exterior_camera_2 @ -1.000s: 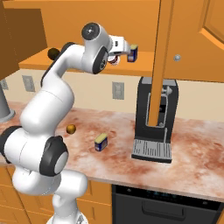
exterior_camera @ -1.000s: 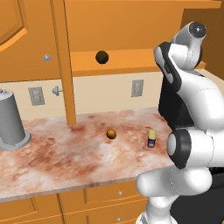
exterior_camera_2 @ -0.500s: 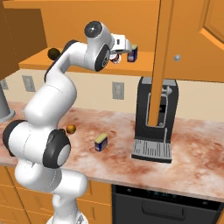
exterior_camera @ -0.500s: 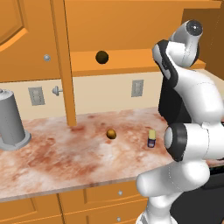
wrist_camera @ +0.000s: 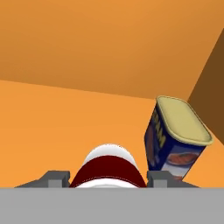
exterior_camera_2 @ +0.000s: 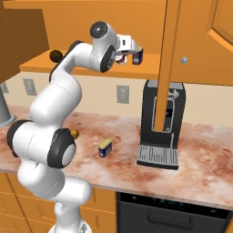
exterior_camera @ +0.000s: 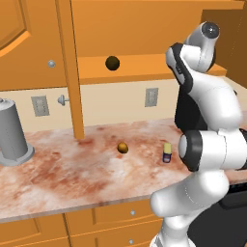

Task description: Pick the cans from the counter and place them in their designated side in the cabinet.

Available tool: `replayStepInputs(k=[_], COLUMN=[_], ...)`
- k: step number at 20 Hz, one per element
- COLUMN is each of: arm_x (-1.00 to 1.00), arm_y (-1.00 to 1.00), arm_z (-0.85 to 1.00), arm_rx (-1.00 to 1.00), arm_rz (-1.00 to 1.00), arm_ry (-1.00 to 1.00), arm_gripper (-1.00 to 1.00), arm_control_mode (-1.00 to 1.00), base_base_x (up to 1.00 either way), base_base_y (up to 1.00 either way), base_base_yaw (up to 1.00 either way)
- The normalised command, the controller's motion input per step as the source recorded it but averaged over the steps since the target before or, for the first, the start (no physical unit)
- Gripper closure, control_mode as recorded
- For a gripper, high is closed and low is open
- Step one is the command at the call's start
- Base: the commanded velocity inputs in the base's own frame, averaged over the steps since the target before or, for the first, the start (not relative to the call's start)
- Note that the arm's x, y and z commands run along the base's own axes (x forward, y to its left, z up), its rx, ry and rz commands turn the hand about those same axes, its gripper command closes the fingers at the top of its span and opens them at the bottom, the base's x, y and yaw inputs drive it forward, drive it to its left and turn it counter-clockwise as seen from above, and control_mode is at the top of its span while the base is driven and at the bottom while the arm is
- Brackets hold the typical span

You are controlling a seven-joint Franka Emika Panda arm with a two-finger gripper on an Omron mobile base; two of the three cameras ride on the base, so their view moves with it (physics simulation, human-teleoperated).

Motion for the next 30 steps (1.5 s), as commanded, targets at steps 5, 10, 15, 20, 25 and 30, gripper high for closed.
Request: replayStepInputs(k=[5, 10, 15, 20, 25, 30], arm_x=[0.2, 0.22, 0.18, 0.15, 0.16, 0.28], arm_y=[-0.01, -0.05, -0.09, -0.18, -0.16, -0.05], arm_z=[-0.06, -0.11, -0.09, -0.02, 0.0, 0.0], arm_rx=[-0.01, -0.01, -0.01, 0.0, 0.0, 0.0], arm_rz=[0.0, 0.01, 0.01, 0.03, 0.06, 0.08], arm_ry=[0.01, 0.06, 0.05, -0.01, -0.1, -0.12], arm_gripper=[1.0, 1.0, -1.0, -1.0, -1.0, -1.0], arm_control_mode=[-1.0, -1.0, -1.0, -1.0, -1.0, -1.0], base_base_x=[0.0, 0.0, 0.0, 0.0, 0.0, 0.0], base_base_y=[0.0, 0.0, 0.0, 0.0, 0.0, 0.0], base_base_yaw=[0.0, 0.0, 0.0, 0.0, 0.0, 0.0])
